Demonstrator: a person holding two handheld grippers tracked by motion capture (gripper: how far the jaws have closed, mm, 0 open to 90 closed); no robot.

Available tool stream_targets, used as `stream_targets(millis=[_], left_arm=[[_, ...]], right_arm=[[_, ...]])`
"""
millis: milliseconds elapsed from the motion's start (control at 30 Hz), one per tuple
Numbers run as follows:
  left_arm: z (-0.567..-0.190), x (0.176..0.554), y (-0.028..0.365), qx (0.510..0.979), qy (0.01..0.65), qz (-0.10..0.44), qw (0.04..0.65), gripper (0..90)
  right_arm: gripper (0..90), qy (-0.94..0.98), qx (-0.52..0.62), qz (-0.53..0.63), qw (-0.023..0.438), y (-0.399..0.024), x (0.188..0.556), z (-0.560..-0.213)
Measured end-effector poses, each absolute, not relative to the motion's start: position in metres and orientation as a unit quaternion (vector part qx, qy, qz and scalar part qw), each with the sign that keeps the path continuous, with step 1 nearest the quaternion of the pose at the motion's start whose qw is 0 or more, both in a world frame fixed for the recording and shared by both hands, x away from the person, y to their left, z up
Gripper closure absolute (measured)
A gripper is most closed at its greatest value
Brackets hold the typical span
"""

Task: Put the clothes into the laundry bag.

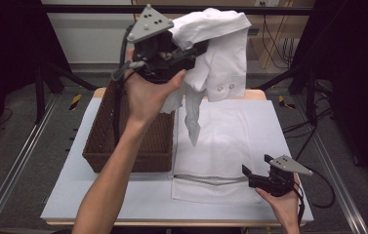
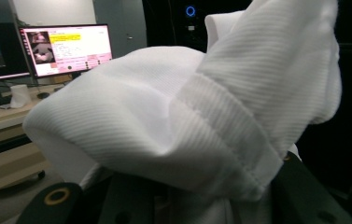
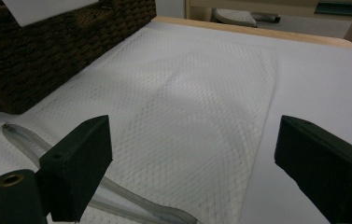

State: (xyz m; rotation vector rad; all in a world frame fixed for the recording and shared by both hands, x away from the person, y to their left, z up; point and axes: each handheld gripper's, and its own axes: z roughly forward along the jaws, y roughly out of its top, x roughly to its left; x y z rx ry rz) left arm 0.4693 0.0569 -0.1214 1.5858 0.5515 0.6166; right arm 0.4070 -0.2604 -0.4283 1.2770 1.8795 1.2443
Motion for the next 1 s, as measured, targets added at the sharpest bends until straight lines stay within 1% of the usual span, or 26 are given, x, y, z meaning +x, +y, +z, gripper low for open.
stream_targets(millis=[233,400,467,567,633,833,1000], left_arm=[[-0.146,0.476,0.027,0.709,0.238,0.245,0.617,66.1],[-0.172,0.481,0.007,0.724,0.235,0.232,0.606,66.1],[-0.183,0.483,0.0,0.732,0.233,0.227,0.599,66.0],[-0.2,0.486,-0.009,0.743,0.234,0.218,0.588,66.0],[-0.214,0.489,-0.015,0.747,0.236,0.209,0.585,65.8],[-0.256,0.497,-0.031,0.772,0.248,0.182,0.557,65.4],[-0.292,0.501,-0.044,0.793,0.256,0.172,0.525,64.7]], right_arm=[[11.3,0.696,0.478,0.459,0.276,-0.262,0.408,-0.432],[11.9,0.698,0.476,0.46,0.274,-0.261,0.407,-0.433],[10.2,0.697,0.475,0.457,0.282,-0.264,0.407,-0.433],[10.1,0.697,0.479,0.454,0.281,-0.267,0.406,-0.433],[7.6,0.695,0.49,0.451,0.27,-0.27,0.405,-0.432],[8.1,0.69,0.495,0.452,0.275,-0.273,0.403,-0.43],[10.2,0.677,0.509,0.455,0.276,-0.28,0.403,-0.43]])
